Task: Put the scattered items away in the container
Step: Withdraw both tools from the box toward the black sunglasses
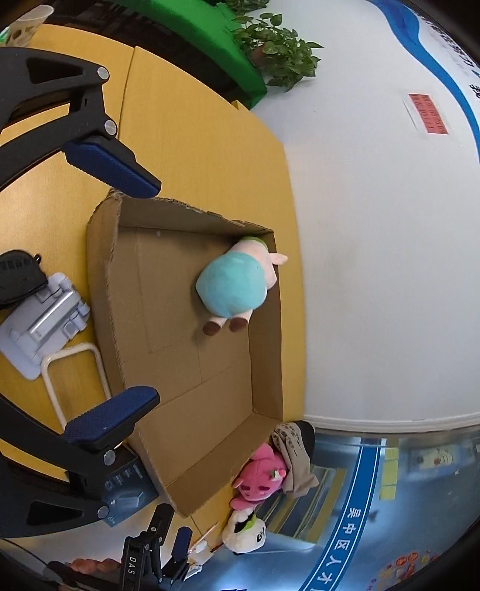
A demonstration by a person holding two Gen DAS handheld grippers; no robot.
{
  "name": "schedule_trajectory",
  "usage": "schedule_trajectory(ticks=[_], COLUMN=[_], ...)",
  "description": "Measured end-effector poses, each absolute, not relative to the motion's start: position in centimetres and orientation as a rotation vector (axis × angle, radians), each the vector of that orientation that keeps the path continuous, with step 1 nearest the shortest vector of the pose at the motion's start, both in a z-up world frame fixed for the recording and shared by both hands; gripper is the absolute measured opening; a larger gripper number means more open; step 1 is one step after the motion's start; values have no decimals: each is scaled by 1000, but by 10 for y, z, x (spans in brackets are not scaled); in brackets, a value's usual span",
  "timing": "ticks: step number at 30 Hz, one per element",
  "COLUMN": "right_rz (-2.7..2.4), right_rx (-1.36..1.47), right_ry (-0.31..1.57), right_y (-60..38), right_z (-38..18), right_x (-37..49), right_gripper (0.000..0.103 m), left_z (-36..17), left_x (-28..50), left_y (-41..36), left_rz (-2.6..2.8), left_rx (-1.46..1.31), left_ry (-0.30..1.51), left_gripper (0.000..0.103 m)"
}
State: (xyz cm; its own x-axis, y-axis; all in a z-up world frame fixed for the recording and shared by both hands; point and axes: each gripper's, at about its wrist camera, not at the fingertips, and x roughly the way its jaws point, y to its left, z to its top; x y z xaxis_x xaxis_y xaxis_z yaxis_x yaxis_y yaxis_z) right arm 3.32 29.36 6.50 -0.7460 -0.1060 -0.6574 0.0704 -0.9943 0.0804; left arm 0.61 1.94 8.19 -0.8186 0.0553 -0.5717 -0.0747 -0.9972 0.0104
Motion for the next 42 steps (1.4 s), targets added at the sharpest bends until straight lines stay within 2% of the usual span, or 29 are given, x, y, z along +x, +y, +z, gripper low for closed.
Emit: schedule_trajectory(ticks=[9, 22, 31, 42], right_rz=[-2802, -2756, -2777, -2738], right_rx=[1148, 1191, 1131, 1167], right_ry=[-183, -130, -102, -127], right_y=[304, 273, 257, 253], right_z=[37, 17, 33, 24], right_x=[74, 109, 118, 114], right_gripper=[91, 91, 91, 91], left_z=[53, 14, 13, -5], left_x=[46, 80, 87, 85], left_y=[24, 21, 16, 12], left_rz=[2883, 2849, 2841, 2797], left_rx=[-1040, -1142, -1124, -1202], left_ry=[-52, -105, -139, -135], left_gripper=[103, 103, 103, 103])
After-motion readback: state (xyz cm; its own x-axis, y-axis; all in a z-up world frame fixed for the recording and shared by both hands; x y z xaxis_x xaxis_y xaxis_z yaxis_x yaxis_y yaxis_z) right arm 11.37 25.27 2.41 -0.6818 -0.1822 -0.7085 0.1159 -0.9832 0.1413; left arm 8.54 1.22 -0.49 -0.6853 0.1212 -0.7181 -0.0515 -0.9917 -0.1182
